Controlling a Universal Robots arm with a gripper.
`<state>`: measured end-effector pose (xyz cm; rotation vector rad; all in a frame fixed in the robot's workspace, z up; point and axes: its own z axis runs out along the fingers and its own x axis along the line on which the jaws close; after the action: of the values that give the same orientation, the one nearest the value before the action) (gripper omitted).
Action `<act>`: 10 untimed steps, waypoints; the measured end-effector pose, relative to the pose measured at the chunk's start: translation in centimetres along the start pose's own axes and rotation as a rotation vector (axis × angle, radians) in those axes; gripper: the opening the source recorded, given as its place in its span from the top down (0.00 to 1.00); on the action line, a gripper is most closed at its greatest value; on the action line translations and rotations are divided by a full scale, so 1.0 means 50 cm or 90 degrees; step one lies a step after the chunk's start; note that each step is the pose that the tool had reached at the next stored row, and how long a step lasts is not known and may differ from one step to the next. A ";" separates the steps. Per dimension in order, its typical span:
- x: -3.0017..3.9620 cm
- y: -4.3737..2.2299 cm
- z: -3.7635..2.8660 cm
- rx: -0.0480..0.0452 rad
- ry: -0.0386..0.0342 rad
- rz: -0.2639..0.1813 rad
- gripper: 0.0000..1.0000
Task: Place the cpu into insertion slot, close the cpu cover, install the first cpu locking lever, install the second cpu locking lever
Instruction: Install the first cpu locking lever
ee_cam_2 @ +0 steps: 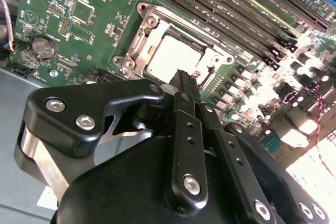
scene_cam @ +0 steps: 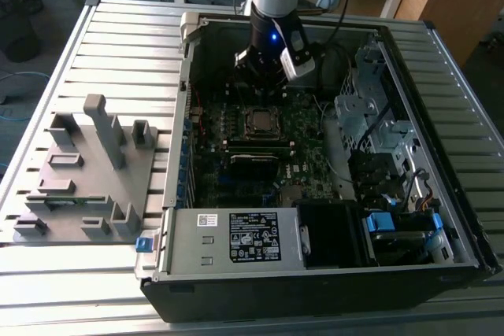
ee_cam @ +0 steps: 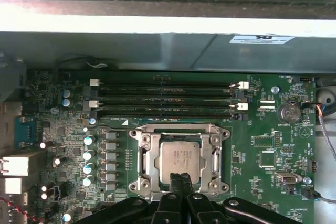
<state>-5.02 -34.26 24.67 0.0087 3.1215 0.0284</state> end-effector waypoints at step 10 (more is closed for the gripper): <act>0.021 0.000 0.000 -0.0001 -0.0003 0.000 0.90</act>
<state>-6.07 -34.26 24.66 0.0087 3.1210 0.0287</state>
